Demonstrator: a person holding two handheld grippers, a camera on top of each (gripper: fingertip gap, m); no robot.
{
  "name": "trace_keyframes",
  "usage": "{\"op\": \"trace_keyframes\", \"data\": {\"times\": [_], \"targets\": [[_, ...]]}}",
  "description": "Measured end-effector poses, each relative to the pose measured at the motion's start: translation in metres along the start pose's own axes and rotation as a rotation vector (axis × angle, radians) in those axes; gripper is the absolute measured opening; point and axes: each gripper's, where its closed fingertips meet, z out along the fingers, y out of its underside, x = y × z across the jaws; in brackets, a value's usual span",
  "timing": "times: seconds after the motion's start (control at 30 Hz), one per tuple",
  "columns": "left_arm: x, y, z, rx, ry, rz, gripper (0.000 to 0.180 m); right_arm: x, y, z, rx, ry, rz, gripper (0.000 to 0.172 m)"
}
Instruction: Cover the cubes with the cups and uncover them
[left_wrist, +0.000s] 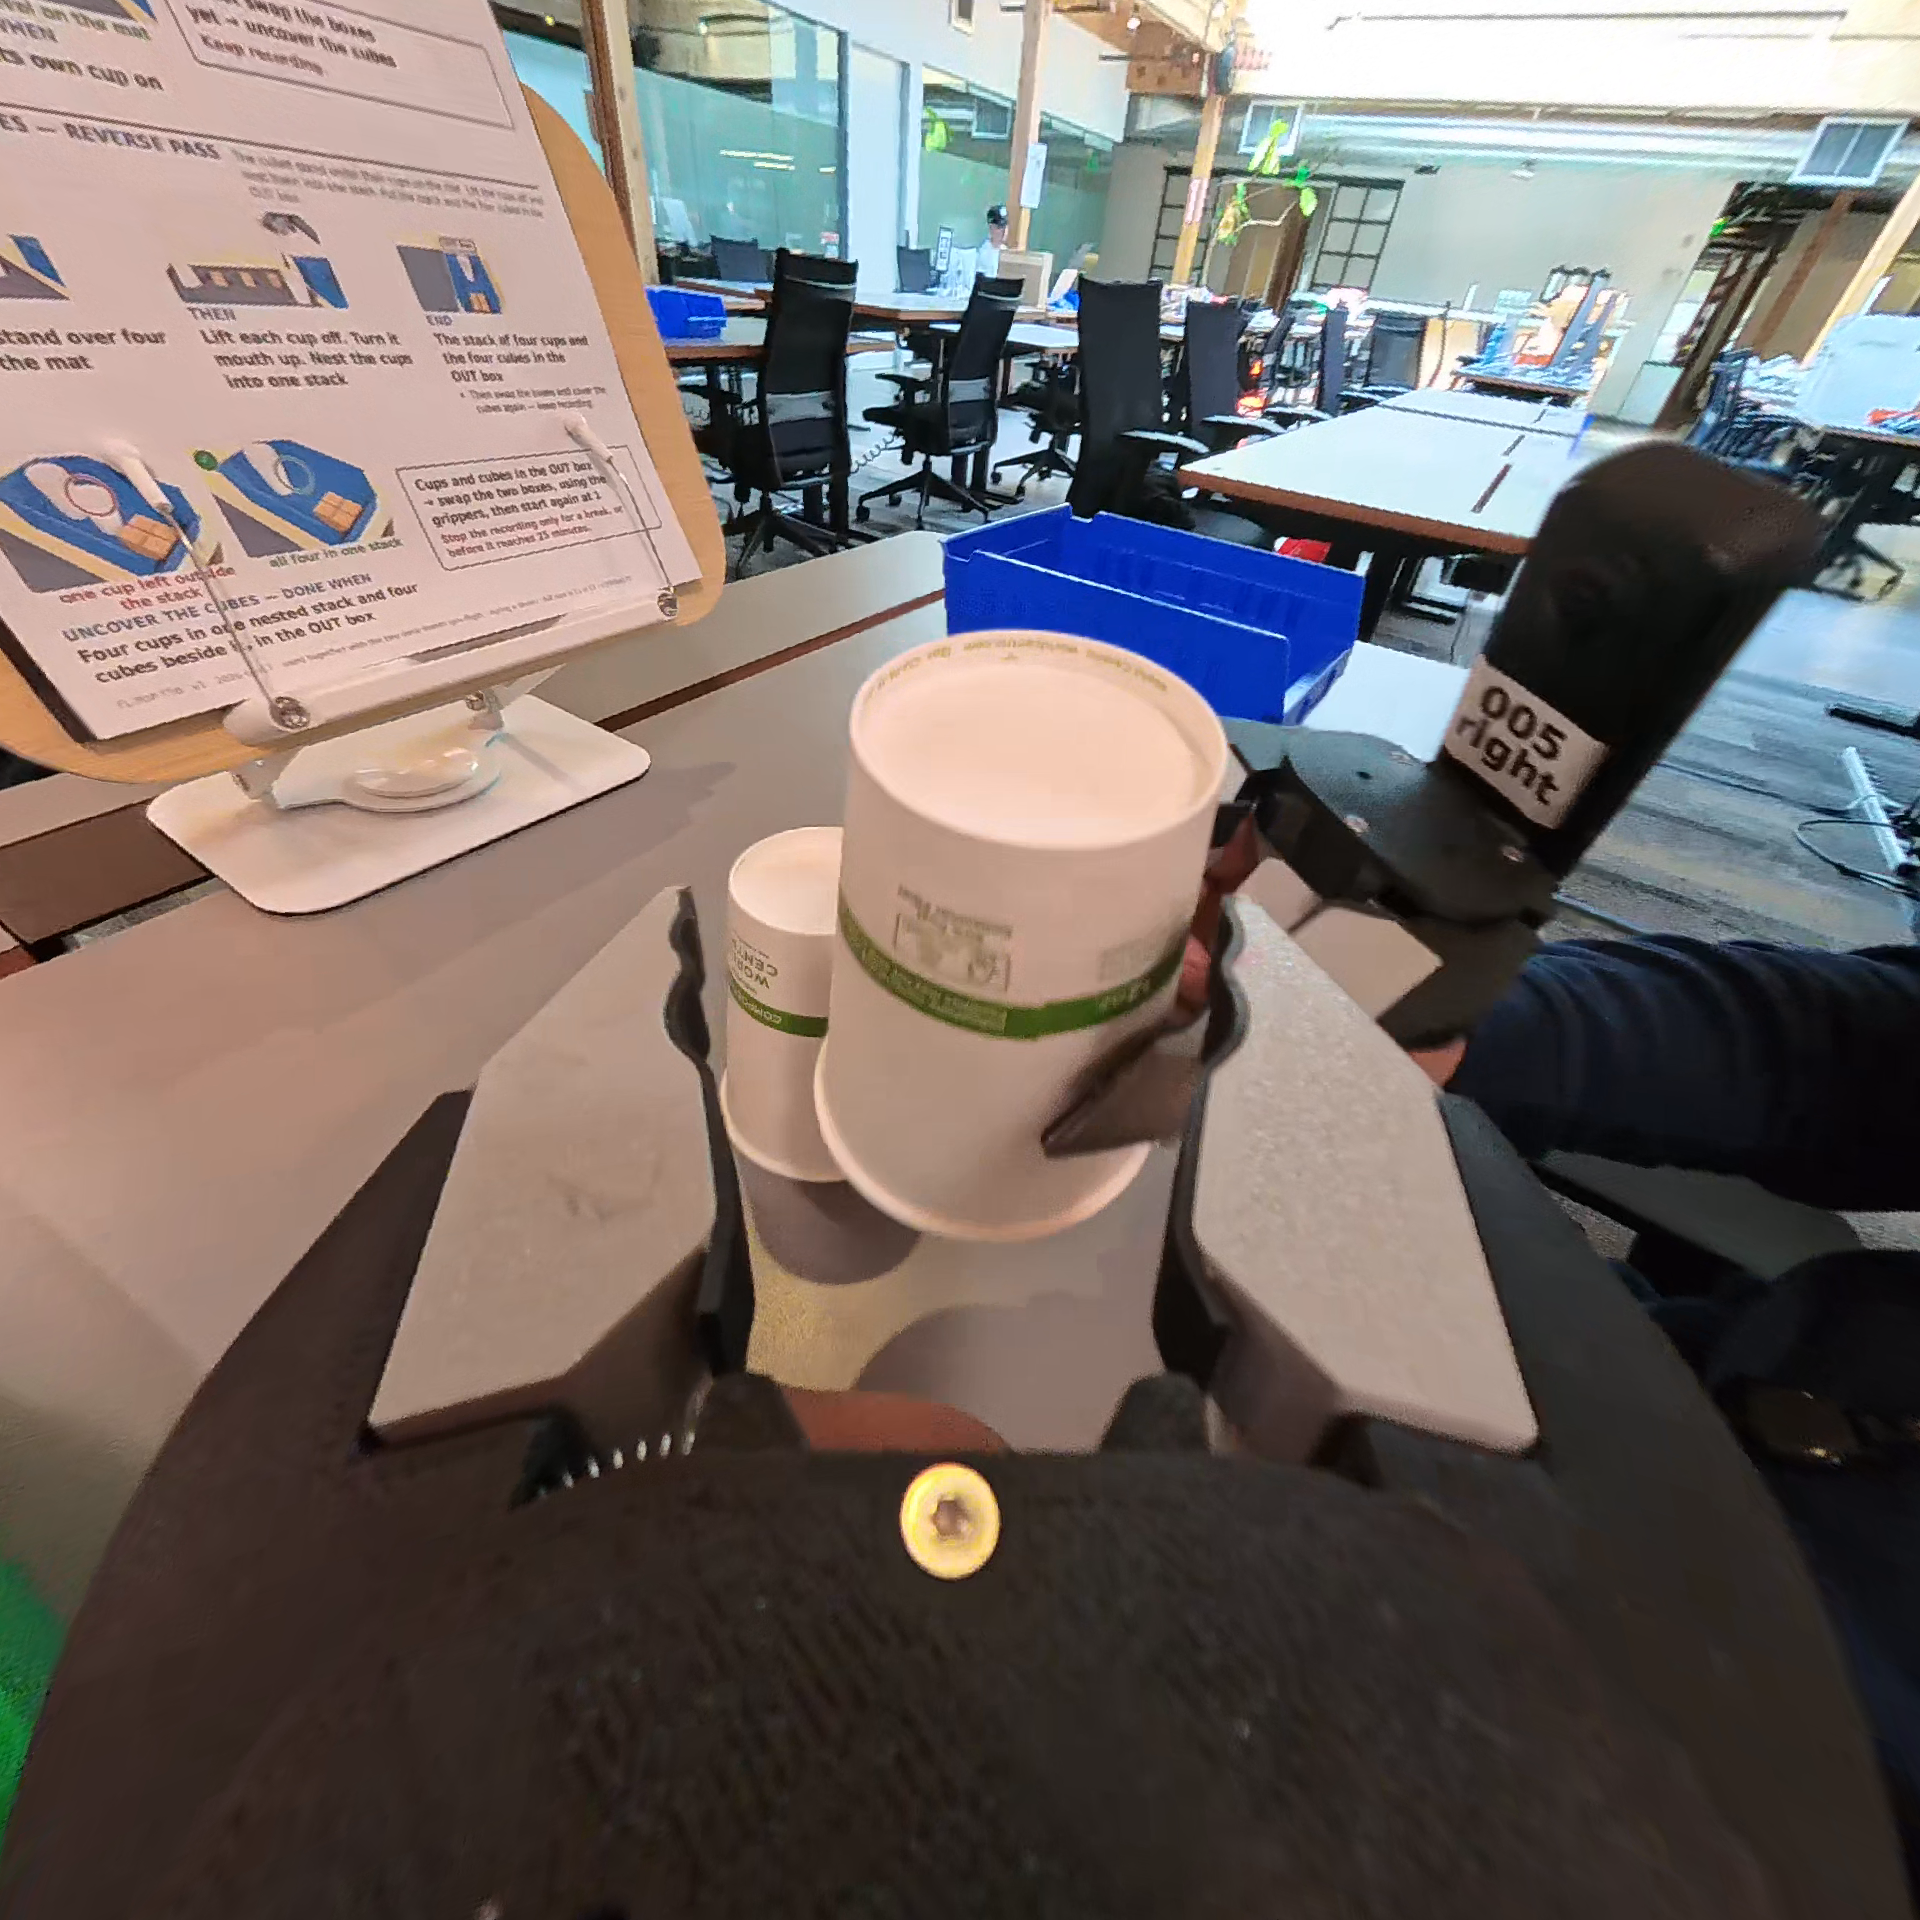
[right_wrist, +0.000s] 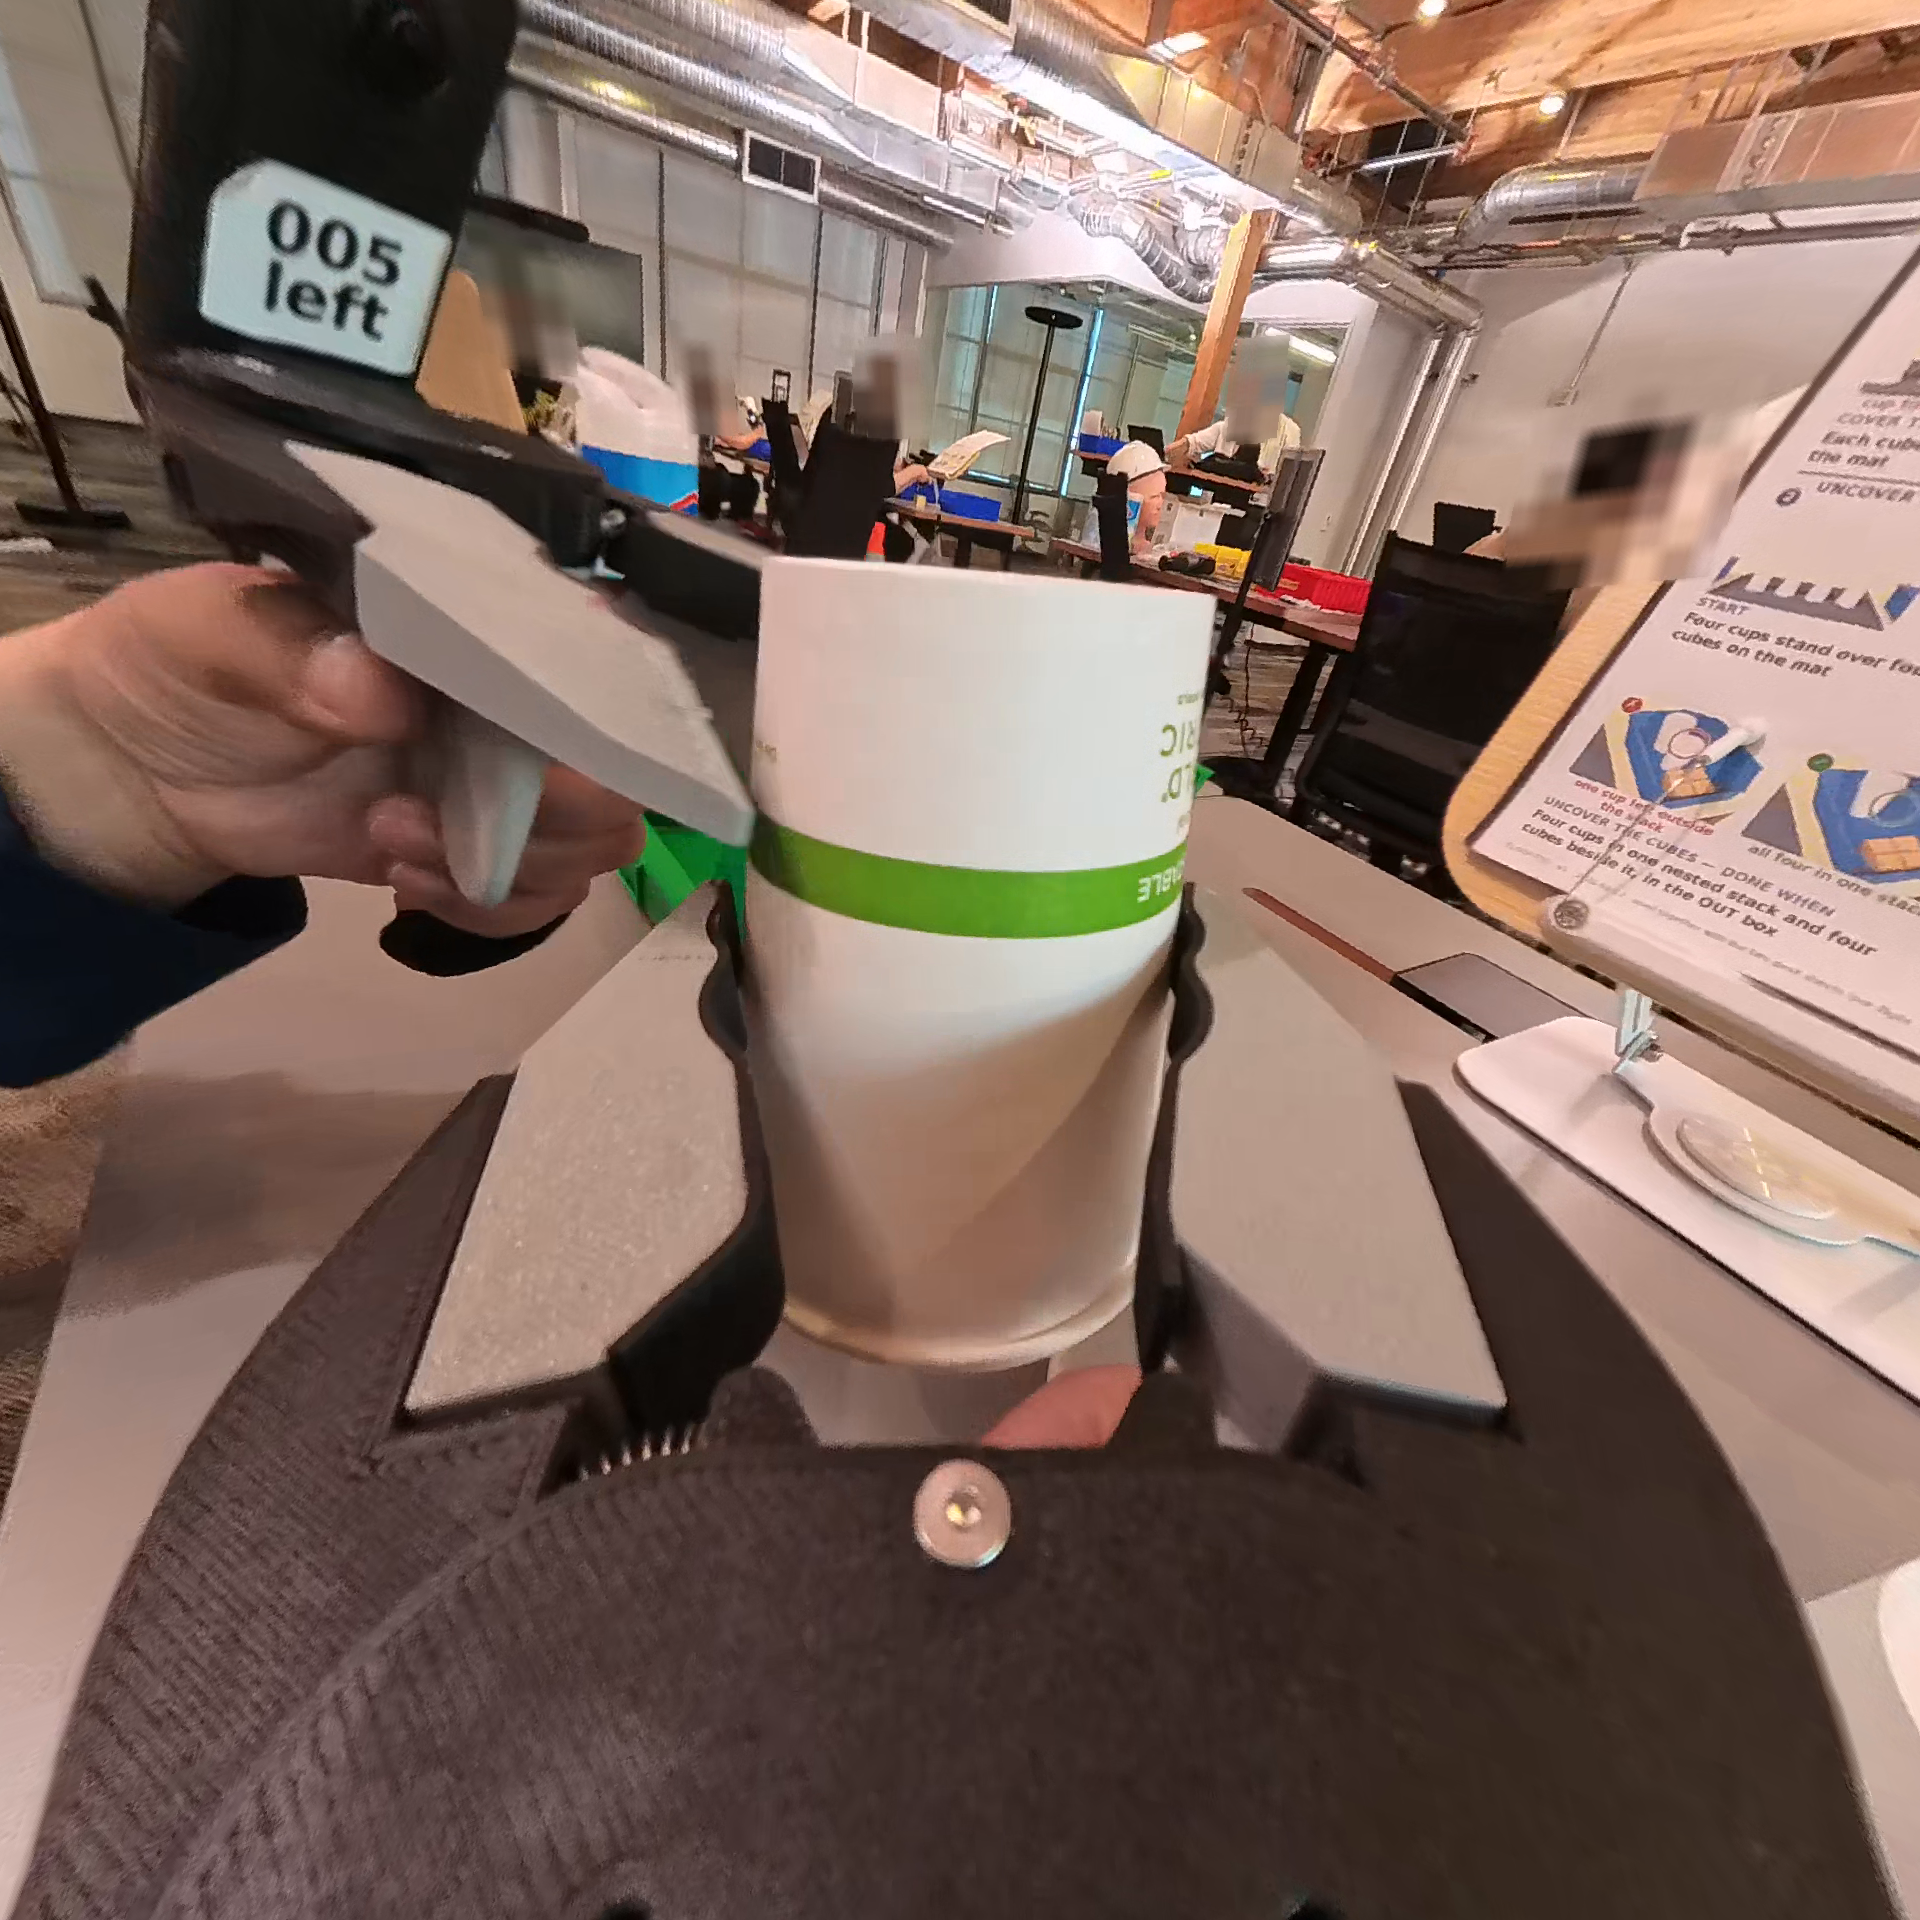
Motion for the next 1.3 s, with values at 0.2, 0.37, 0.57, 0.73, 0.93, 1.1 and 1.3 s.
{"op": "trace_keyframes", "data": {"times": [0.2,0.37,0.57,0.73,0.93,1.1,1.3], "targets": [[0.011,0.008,0.020,-0.065,0.016,0.069,0.078,-0.005,0.007,0.004,-0.034,0.048,-0.114,0.082],[0.007,0.000,0.024,-0.042,0.013,0.053,0.077,0.002,0.003,0.001,-0.002,0.079,-0.074,0.082],[-0.053,-0.034,0.004,0.151,-0.244,-0.056,0.078,0.017,0.004,-0.009,0.006,0.154,-0.075,0.059],[-0.086,-0.022,0.002,0.130,-0.430,-0.082,0.078,0.030,0.002,-0.017,0.004,0.181,-0.038,0.061],[-0.103,0.000,0.012,0.036,-0.523,-0.072,0.078,0.044,-0.004,-0.025,0.030,0.207,0.017,0.060],[-0.113,0.028,0.019,-0.029,-0.551,-0.103,0.078,0.048,-0.006,-0.028,0.037,0.216,0.021,0.060],[-0.117,0.067,0.030,-0.124,-0.578,-0.094,0.079,0.055,-0.013,-0.035,0.059,0.230,0.032,0.060]]}}
